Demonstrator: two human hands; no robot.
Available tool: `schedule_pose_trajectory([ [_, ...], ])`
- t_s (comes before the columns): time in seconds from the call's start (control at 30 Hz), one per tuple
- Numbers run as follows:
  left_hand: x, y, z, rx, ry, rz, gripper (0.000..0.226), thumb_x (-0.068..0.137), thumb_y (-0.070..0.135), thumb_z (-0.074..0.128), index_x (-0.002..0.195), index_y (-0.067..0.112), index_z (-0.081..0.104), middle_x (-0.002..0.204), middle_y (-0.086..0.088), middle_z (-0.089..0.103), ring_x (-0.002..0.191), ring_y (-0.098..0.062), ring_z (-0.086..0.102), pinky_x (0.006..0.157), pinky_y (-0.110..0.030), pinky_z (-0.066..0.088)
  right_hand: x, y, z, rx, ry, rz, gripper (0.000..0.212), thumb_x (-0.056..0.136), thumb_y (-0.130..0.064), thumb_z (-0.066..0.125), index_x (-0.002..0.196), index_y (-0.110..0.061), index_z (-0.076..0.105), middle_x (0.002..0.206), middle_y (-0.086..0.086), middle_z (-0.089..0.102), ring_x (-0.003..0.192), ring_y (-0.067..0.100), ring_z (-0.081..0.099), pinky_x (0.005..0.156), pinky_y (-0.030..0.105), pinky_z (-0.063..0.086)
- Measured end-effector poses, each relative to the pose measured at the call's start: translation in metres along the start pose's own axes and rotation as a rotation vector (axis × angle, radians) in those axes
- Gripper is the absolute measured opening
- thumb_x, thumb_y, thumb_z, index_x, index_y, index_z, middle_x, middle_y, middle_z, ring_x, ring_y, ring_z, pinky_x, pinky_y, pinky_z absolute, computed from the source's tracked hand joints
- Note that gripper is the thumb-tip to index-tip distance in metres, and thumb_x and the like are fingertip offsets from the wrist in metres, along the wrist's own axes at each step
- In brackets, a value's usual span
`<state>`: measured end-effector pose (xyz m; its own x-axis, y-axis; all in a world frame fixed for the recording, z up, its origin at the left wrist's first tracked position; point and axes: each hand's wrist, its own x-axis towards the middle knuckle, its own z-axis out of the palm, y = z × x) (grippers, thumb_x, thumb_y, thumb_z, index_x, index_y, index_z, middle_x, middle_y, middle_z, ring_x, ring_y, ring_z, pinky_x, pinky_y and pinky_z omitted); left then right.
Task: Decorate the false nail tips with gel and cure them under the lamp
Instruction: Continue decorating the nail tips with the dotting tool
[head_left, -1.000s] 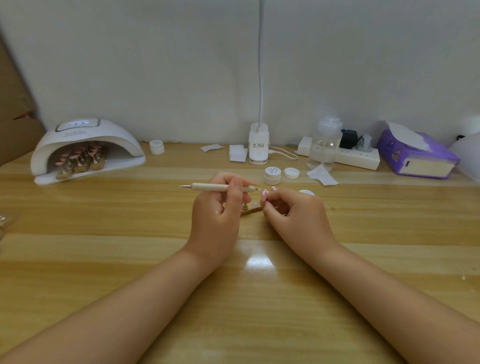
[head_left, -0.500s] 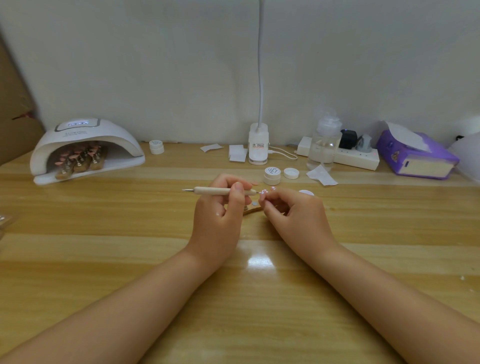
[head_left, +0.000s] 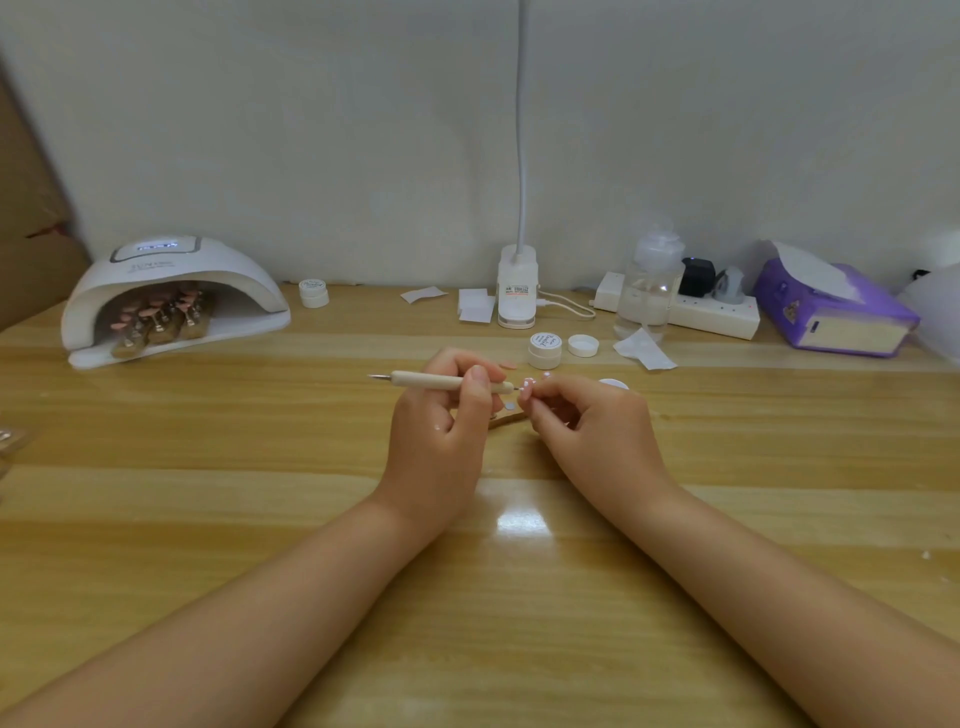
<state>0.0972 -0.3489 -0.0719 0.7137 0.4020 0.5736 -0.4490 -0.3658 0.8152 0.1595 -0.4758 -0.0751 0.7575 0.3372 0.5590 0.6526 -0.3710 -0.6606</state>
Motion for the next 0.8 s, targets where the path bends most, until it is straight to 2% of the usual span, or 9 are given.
schedule_pose_trajectory([
  [0.17, 0.0002, -0.0008, -0.0004, 0.026, -0.005, 0.002, 0.020, 0.091, 0.026, 0.042, 0.079, 0.029, 0.057, 0.076, 0.001, 0.066, 0.067, -0.001, 0.062, 0.062, -0.021, 0.049, -0.0001, 0.0002, -0.0001, -0.003, -0.002, -0.008, 0.009, 0.086, -0.019, 0.067, 0.086, -0.014, 0.074, 0.069, -0.009, 0.066, 0.068, 0.004, 0.058, 0.063, 0.014, 0.044],
  [0.33, 0.0007, -0.0017, -0.0003, 0.021, -0.012, -0.005, 0.019, 0.090, 0.026, 0.042, 0.079, 0.028, 0.058, 0.075, 0.012, 0.067, 0.068, 0.000, 0.063, 0.062, -0.017, 0.049, -0.0006, -0.0003, -0.0007, -0.005, -0.004, -0.012, 0.009, 0.086, -0.018, 0.067, 0.085, -0.013, 0.074, 0.069, -0.009, 0.066, 0.066, 0.004, 0.058, 0.063, 0.013, 0.043],
  [0.53, 0.0006, -0.0009, -0.0003, 0.048, -0.018, -0.002, 0.019, 0.091, 0.027, 0.042, 0.080, 0.029, 0.058, 0.077, 0.004, 0.066, 0.069, -0.003, 0.064, 0.065, -0.028, 0.052, -0.0004, -0.0010, -0.0016, -0.003, -0.022, -0.002, 0.009, 0.087, -0.018, 0.066, 0.087, -0.014, 0.074, 0.069, -0.010, 0.066, 0.064, 0.002, 0.057, 0.064, 0.015, 0.044],
  [0.67, 0.0010, -0.0009, -0.0005, 0.055, -0.029, -0.005, 0.019, 0.091, 0.026, 0.042, 0.080, 0.027, 0.057, 0.079, 0.019, 0.067, 0.070, -0.001, 0.064, 0.066, -0.026, 0.053, -0.0009, -0.0014, -0.0016, 0.001, -0.019, -0.007, 0.009, 0.086, -0.017, 0.067, 0.088, -0.014, 0.074, 0.073, -0.005, 0.069, 0.070, 0.005, 0.059, 0.065, 0.018, 0.046],
  [0.8, 0.0006, -0.0009, -0.0010, 0.070, -0.020, -0.012, 0.019, 0.091, 0.028, 0.042, 0.080, 0.029, 0.058, 0.076, 0.002, 0.066, 0.071, -0.005, 0.065, 0.068, -0.037, 0.054, -0.0010, -0.0010, -0.0013, 0.006, -0.021, -0.013, 0.008, 0.086, -0.017, 0.067, 0.088, -0.015, 0.074, 0.072, -0.008, 0.068, 0.071, 0.004, 0.059, 0.064, 0.014, 0.045],
])
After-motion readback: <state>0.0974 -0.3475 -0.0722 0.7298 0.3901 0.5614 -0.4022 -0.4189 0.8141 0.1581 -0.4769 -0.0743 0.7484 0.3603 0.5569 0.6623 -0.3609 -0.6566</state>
